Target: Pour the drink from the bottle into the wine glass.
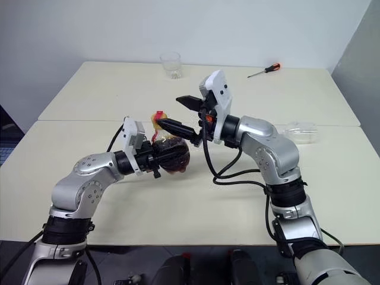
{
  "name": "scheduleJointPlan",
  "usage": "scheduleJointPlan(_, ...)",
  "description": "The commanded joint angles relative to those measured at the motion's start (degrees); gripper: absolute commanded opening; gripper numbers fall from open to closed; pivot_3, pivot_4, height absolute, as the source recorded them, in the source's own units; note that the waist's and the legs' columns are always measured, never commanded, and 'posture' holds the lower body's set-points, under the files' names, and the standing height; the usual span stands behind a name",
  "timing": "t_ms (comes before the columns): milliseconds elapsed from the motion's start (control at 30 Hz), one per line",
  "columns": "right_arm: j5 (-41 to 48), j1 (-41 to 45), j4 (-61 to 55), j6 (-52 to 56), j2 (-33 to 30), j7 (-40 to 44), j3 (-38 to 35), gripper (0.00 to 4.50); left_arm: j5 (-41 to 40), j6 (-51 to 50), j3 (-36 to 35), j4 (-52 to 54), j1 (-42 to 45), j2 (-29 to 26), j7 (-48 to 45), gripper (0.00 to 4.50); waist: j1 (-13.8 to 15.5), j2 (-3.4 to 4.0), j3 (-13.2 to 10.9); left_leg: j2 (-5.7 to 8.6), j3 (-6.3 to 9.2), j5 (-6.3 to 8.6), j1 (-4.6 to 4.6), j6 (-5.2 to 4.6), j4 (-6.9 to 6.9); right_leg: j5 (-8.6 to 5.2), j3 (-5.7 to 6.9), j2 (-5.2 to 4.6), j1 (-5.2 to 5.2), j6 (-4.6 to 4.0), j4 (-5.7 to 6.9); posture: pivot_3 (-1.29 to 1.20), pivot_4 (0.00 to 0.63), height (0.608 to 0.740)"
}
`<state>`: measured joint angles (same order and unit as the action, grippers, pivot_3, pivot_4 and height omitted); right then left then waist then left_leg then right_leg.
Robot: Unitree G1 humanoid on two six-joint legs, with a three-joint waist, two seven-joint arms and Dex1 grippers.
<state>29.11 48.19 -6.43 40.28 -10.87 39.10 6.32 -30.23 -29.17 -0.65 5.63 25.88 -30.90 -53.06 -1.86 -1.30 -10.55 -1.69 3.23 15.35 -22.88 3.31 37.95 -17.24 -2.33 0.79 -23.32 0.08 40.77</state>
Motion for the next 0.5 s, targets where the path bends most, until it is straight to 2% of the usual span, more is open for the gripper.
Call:
scheduleJointPlan(33, 0.97, 1.34, -1.60, 0.12, 1.56, -0.86, 0.16, 4.50, 0.03, 2.24, -0.54, 0.29, 1.70, 0.44, -0.81, 1.04, 0.01, 0.00, 0.00, -0.01, 0.01, 0.00, 0.00, 0.00, 0.00, 0.00, 0.01, 0.00, 0.00, 0.00, 0.00, 0.00, 0.150, 0.740)
scheduleJointPlan(500, 2.14, 3.60, 0.76, 1.65, 4.54, -0.35, 0.97, 4.50, 1.15, 3.12, -0.23, -0.78, 2.34, 1.00, -1.96, 1.04, -0.03, 0.01, 0.00, 0.00, 0.02, 0.00, 0.01, 0.00, -0.01, 0.00, 0.02, 0.01, 0.00, 0.00, 0.00, 0.00, 0.150, 0.740)
